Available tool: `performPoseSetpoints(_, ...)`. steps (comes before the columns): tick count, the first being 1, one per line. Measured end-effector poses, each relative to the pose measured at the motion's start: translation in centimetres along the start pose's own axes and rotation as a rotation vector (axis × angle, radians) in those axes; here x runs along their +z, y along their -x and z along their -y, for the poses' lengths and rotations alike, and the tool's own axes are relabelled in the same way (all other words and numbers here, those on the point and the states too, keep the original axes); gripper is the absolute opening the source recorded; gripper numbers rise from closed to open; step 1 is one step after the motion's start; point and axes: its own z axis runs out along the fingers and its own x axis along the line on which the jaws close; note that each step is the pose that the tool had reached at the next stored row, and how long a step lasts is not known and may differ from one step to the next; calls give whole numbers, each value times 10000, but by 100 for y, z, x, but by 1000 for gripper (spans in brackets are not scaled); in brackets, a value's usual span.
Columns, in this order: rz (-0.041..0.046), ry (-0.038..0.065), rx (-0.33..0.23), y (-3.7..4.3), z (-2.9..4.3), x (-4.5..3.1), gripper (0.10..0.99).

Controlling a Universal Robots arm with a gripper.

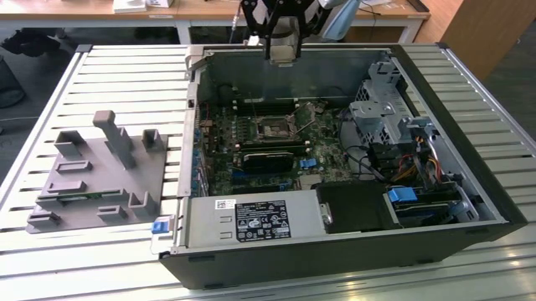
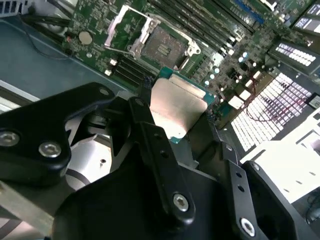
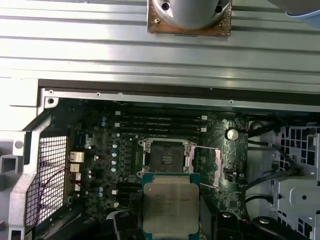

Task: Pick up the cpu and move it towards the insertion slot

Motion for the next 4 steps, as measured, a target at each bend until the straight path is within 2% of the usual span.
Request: performPoseSetpoints(4,-1,-1,0,0,-1,0,541)
